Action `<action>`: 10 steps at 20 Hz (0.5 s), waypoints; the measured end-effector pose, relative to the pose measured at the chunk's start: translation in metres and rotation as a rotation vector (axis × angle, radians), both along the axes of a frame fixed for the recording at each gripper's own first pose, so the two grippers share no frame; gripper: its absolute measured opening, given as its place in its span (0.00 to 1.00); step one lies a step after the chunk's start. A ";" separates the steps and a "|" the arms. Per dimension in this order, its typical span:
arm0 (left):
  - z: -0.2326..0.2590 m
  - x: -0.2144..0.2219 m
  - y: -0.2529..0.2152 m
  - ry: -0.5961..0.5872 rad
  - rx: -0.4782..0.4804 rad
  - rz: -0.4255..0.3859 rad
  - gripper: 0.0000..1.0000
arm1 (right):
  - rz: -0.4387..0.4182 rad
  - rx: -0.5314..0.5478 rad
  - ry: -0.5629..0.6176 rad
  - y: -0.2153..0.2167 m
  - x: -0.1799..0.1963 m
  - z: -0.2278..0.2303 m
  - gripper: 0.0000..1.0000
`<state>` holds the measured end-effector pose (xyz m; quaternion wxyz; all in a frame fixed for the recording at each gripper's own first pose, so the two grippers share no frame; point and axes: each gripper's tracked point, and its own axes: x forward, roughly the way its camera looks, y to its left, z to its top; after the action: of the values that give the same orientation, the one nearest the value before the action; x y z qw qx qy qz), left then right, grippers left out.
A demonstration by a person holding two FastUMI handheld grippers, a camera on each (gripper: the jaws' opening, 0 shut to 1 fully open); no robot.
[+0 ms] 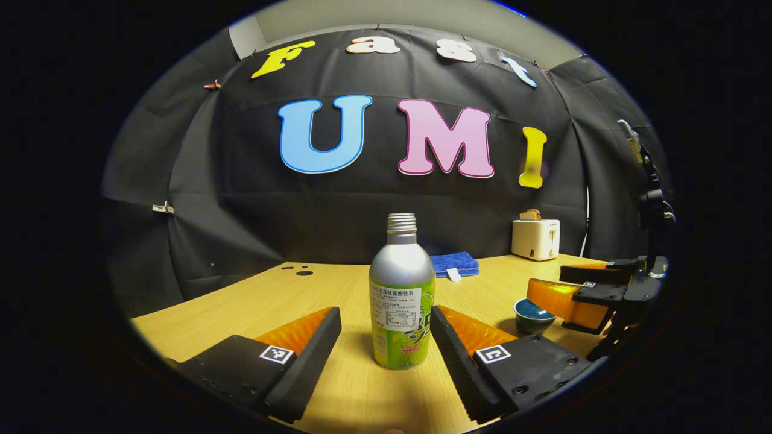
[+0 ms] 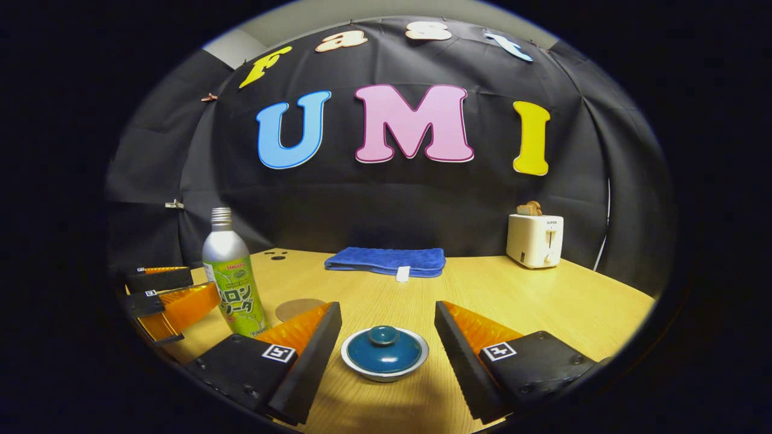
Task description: Open the teacup lid with one hand, grasp the water bottle and pour water into the teacup with the other hand; after pouring, place the water bottle on the coaster and then close the teacup lid.
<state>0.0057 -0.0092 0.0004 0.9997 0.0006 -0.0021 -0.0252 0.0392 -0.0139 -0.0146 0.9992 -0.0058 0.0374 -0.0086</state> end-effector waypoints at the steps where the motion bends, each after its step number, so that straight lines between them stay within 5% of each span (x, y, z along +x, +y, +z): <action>1: -0.001 0.000 -0.001 -0.001 0.001 -0.003 0.94 | 0.004 -0.001 0.018 0.000 0.002 -0.003 0.92; 4: -0.001 0.001 0.000 -0.001 0.000 -0.003 0.94 | 0.022 0.004 0.070 0.002 0.007 -0.011 0.89; 10: 0.000 0.001 0.000 0.000 0.000 -0.004 0.94 | 0.035 -0.007 0.162 0.005 0.014 -0.025 0.62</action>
<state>0.0064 -0.0096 -0.0001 0.9996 0.0004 -0.0023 -0.0272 0.0535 -0.0092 -0.0395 0.9929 -0.0104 0.1179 0.0093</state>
